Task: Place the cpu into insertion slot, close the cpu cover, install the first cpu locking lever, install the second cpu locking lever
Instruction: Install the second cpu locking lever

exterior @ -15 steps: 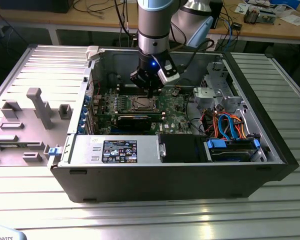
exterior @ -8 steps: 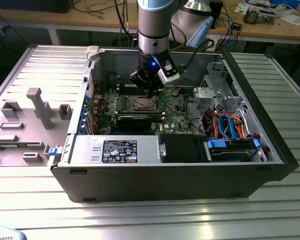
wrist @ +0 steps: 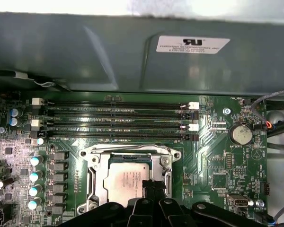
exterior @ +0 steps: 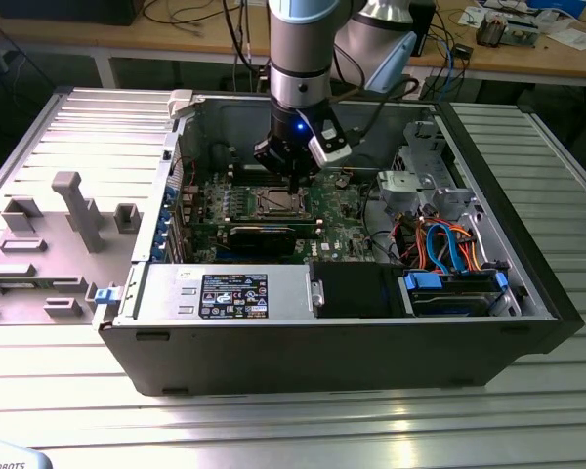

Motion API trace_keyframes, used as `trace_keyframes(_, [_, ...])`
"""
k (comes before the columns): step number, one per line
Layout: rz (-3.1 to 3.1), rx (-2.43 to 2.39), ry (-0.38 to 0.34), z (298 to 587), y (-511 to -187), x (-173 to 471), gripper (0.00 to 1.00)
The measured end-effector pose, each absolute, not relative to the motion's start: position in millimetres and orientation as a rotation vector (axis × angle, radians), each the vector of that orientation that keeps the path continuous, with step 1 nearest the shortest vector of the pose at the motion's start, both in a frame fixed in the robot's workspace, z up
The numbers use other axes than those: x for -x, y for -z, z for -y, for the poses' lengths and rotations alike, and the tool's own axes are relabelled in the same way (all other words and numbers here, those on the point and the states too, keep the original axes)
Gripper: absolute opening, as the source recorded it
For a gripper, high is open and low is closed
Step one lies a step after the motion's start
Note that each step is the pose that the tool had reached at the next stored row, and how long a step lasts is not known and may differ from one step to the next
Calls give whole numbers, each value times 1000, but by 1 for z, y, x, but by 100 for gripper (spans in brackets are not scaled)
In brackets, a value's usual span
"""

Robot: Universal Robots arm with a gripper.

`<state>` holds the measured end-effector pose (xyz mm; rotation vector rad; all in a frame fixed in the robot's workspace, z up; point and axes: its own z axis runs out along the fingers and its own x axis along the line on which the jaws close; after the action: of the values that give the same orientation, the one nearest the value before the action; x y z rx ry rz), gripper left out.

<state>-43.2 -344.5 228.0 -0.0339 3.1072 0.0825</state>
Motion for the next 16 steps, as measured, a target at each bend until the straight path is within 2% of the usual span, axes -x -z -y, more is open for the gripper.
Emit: trace_keyframes(16, [-3108, 34, -82, 353, -238, 43, 11])
